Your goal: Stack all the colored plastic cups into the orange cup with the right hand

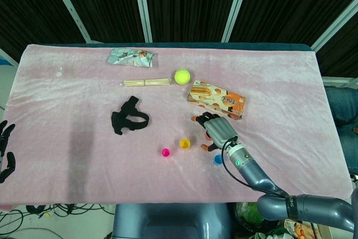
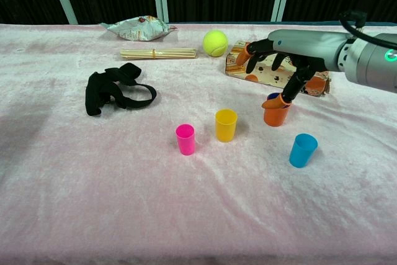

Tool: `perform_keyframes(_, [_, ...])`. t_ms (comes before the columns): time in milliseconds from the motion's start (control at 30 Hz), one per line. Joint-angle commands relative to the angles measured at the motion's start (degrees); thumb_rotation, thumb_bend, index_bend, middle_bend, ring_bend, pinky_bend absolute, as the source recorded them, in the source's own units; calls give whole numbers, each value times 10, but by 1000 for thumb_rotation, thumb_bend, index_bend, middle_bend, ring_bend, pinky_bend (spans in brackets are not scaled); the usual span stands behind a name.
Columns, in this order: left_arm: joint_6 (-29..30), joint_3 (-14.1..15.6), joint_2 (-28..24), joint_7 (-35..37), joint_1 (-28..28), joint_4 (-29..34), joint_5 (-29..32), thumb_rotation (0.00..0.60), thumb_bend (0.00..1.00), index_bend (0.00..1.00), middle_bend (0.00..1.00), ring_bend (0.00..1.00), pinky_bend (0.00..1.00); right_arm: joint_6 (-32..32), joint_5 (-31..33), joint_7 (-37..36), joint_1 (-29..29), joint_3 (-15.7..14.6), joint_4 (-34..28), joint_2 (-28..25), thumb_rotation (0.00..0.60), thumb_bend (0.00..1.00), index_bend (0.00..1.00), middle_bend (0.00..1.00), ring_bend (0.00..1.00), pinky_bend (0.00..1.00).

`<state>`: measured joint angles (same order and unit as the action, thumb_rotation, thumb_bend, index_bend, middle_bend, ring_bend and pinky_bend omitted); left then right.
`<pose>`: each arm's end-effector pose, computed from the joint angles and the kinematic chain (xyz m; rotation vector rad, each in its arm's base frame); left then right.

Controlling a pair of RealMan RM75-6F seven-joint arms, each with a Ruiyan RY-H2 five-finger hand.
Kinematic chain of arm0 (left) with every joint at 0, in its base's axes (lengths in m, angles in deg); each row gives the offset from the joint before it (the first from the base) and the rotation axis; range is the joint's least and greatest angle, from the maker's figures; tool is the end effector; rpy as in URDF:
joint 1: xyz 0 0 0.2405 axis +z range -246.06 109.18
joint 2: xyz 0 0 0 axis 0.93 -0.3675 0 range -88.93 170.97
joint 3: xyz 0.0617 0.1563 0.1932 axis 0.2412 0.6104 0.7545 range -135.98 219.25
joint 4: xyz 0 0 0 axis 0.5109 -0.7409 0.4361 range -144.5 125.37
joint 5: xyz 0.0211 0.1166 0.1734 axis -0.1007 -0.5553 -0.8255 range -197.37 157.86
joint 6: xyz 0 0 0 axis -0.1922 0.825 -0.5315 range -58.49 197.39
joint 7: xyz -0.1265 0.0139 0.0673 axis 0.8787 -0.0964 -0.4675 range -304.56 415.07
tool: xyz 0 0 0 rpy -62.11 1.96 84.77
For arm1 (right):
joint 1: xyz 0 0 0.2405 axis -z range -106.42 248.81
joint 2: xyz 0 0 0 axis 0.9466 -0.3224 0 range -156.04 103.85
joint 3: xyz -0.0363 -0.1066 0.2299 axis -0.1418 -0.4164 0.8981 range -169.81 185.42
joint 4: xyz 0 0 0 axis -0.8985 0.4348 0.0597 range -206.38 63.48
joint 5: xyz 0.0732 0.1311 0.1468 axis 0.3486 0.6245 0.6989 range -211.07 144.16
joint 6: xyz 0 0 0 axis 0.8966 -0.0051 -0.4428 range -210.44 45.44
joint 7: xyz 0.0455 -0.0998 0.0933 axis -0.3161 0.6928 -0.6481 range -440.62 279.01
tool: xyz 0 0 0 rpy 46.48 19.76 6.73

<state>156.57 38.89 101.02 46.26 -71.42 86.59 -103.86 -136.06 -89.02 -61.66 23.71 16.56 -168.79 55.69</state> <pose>-0.3111 0.1697 0.1819 -1.3739 -0.7891 -0.7632 -0.1133 -0.3312 0.0004 1.9380 -1.0916 0.9513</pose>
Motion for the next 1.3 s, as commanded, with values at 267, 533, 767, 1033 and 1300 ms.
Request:
perform_keyframes(267, [-1,0,0,0,0,0,0,600,699,71,11,0,32,7,3,23,-14,-6,26,55,600,168,227,245,124,208])
perform_keyframes(533, [-3,0,-1,0,-1,1,2,600,698,71,11,0,32,10,9,26,-17,-6,52,78,600,178,275,274,125,208])
perform_keyframes(767, [-2,-2,-1,-1,0,1,5,600,698,71,11,0,32,11,-1,18,-16,-7,75,100,600,191,332,304,125,208])
perform_keyframes(1033, [-1,-3,-2,-1,0,1,8,600,698,71,11,0,32,27,3,15,-24,-2,105,125,600,227,339,326,127,208])
perform_keyframes(1300, [-1,-3,-3,4,1,-1,9,600,698,70,11,0,31,31,6,13,-26,4,128,141,600,371,392,416,190,208])
